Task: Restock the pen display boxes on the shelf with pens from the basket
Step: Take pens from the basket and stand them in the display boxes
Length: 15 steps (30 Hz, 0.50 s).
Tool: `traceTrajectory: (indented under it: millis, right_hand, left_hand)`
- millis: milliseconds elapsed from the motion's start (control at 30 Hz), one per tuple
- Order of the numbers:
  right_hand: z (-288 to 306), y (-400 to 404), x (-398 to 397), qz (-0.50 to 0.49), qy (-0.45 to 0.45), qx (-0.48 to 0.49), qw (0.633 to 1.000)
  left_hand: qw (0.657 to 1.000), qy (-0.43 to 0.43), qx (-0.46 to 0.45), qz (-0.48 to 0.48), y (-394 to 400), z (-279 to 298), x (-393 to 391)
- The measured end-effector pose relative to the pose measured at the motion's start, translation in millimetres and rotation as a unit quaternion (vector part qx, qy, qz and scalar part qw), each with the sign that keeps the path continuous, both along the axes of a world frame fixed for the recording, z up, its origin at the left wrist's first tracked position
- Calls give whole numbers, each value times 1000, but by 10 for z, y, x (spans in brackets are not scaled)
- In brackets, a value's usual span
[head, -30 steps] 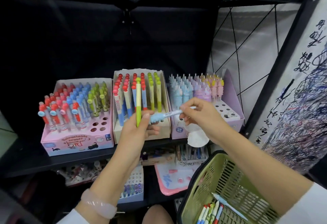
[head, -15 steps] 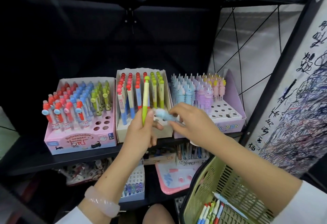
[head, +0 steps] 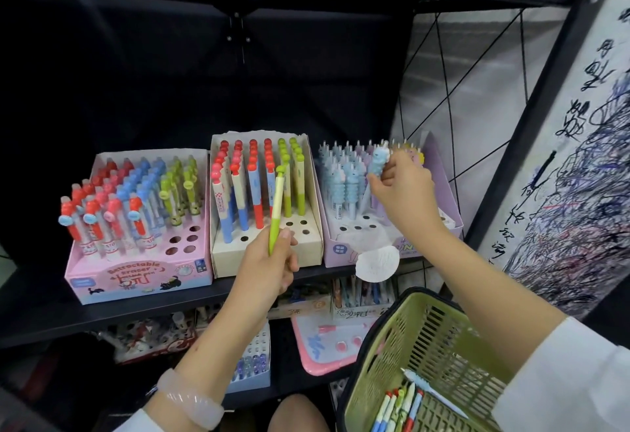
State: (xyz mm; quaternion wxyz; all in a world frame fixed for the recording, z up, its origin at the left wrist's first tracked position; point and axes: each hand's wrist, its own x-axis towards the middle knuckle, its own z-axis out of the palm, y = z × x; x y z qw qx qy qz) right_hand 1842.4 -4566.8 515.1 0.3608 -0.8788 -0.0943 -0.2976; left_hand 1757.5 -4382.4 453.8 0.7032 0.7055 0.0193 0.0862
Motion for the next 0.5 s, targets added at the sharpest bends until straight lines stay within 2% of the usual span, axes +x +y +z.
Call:
traceTrajectory:
  millis: [133, 300, 500]
  right_hand:
    - [52, 22, 34, -38, -11, -35, 999]
    - [41, 21, 34, -36, -9, -59, 998]
    - [40, 28, 88, -33, -51, -189, 980]
  left_hand:
    - [1000, 4, 2, -1, 22, -9, -20]
    - [1000, 4, -3, 4, 45, -18, -31]
    - [1000, 6, 7, -12, 2, -3, -45]
